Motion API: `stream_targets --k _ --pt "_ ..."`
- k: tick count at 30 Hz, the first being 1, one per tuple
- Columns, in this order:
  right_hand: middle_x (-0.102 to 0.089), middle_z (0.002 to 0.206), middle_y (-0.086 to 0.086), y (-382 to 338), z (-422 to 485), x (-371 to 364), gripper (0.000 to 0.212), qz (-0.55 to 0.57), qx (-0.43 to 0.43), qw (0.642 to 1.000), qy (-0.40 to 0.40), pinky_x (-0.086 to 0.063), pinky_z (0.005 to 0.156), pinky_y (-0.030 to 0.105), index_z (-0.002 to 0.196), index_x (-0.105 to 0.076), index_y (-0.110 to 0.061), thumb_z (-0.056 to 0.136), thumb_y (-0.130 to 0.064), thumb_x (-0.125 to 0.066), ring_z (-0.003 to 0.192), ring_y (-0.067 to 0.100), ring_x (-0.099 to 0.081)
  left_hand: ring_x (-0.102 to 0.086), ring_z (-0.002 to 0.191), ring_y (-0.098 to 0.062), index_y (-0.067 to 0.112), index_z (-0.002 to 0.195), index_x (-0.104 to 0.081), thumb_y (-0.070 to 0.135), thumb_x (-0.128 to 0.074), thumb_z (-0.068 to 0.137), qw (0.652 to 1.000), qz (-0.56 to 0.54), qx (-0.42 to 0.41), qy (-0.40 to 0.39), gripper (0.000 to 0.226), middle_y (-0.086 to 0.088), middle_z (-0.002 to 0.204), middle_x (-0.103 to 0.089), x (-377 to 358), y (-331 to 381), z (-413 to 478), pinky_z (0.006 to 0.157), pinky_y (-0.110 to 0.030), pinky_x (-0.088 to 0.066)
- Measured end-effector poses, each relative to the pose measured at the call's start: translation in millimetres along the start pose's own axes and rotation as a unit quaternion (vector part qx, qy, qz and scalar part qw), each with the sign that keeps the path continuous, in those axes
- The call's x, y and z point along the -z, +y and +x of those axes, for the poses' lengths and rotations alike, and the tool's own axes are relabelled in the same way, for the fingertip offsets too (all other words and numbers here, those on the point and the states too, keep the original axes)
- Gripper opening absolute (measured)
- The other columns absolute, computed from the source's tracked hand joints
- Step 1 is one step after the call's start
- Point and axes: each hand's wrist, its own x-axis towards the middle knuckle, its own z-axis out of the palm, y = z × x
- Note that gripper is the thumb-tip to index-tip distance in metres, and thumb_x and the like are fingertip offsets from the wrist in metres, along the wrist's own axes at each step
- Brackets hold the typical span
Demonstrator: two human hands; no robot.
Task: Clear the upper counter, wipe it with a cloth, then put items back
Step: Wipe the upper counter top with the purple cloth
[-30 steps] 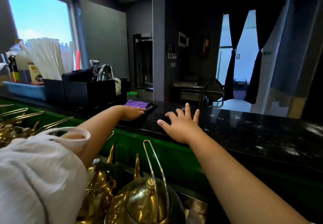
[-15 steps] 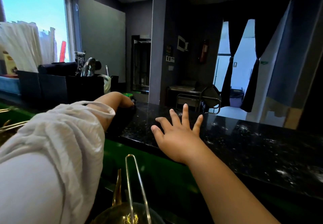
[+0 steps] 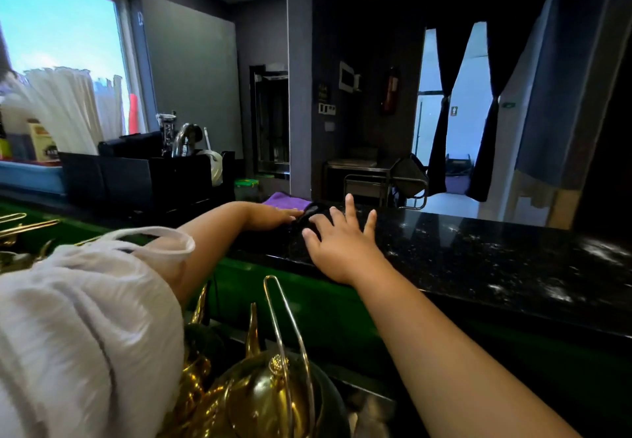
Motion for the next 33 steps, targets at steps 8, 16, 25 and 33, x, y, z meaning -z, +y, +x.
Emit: stream_targets --k 8,16,25,33 --pt "-0.019 0.158 0.007 4 -28 22 0.051 -0.008 -0.002 0.999 0.054 0.0 0.118 0.045 0.143 -0.037 -0.008 0.102 -0.036 -0.024 0.148 0.02 0.009 -0.001 0.148 -0.024 0.023 0.151 -0.007 0.028 -0.018 0.104 1.0 0.007 0.009 0.007 0.048 -0.003 0.16 -0.003 -23 9 -56 0.12 -0.041 -0.001" --pt "-0.01 0.16 0.006 78 -65 44 0.06 -0.04 -0.089 0.995 -0.033 0.007 0.117 0.046 0.15 -0.021 -0.013 0.101 -0.047 -0.019 0.147 0.02 0.011 0.005 0.147 -0.028 0.007 0.15 -0.001 0.023 -0.012 0.104 0.992 0.063 0.086 0.068 0.05 -0.011 0.159 0.007 -21 15 -56 0.117 -0.039 0.001" --pt "-0.011 0.16 0.004 78 -64 40 0.06 -0.035 -0.081 0.995 -0.035 0.011 0.116 0.048 0.151 -0.022 -0.016 0.1 -0.049 -0.017 0.147 0.019 0.012 0.004 0.147 -0.021 0.028 0.151 -0.003 0.035 -0.015 0.103 0.997 0.036 -0.062 -0.019 0.05 0.003 0.159 0.002 -39 53 -66 0.12 -0.044 0.004" --pt "-0.009 0.16 0.006 77 -67 41 0.062 -0.05 -0.095 0.993 -0.051 0.016 0.113 0.051 0.151 -0.021 -0.017 0.099 -0.052 -0.014 0.146 0.02 0.016 0.007 0.146 -0.03 0.025 0.15 -0.001 0.033 -0.013 0.103 0.997 0.06 0.048 0.025 0.049 -0.001 0.159 0.005 -22 16 -62 0.119 -0.048 0.004"
